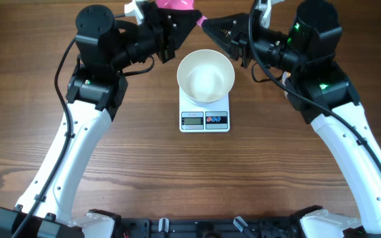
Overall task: Scoop item into bowl and weigh 150g on scale
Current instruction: 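Grasp the scoop handle with the right gripper beside the left gripper, then open the left gripper and carry the scoop right toward the soybean tub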
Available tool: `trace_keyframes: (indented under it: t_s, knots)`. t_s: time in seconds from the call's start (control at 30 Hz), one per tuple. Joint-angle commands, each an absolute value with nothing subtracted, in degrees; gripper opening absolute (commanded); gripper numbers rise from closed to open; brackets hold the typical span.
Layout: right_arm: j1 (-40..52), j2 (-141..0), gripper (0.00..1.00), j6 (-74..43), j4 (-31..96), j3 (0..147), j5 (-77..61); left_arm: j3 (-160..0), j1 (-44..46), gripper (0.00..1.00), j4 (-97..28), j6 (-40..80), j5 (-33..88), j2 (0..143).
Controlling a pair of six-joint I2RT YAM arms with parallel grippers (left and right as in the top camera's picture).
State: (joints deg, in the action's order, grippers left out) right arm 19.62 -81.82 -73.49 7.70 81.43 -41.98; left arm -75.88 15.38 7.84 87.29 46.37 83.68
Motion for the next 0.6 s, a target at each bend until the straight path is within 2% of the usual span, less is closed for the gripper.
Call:
trace_keyframes:
  t_s: [0.0, 0.1, 0.17, 0.2, 0.23, 0.27, 0.33, 0.4, 0.57]
  knots:
    - [19.4, -82.2, 0.05, -73.5, 7.2, 81.5, -42.4, -76.2, 15.6, 0.04, 7.9, 85.9, 47.1, 83.5]
    - [19.4, -82.2, 0.05, -73.5, 7.2, 81.5, -42.5, -76.2, 15.6, 0.04, 7.9, 85.9, 47.1, 83.5]
    - [19.4, -82.2, 0.05, -73.5, 7.2, 81.5, -42.5, -76.2, 15.6, 0.11, 7.9, 85.9, 47.3, 83.5]
    - [19.4, -82.2, 0.05, -73.4, 7.2, 81.5, -42.5, -76.2, 15.6, 0.23, 7.9, 85.9, 47.3, 83.5]
    - [19.4, -82.2, 0.05, -73.3, 7.2, 81.5, -42.4, -76.2, 15.6, 0.41, 7.9, 85.9, 47.4, 83.5]
    - [19.4, -82.2, 0.05, -72.9, 7.2, 81.5, -42.3, -76.2, 15.6, 0.52, 7.9, 85.9, 47.4, 83.5]
    - [19.4, -82.2, 0.05, -71.9, 7.2, 81.5, -41.4, -76.2, 15.6, 0.65, 7.9, 85.9, 47.6, 83.5]
    - [19.3, -82.2, 0.05, -71.0, 7.1, 81.5, -39.9, -76.2, 15.6, 0.73, 7.9, 85.9, 48.0, 83.5]
    - [15.2, -82.2, 0.05, -70.2, 7.2, 83.0, -39.0, -76.2, 15.5, 0.75, 7.8, 84.4, 48.2, 83.5]
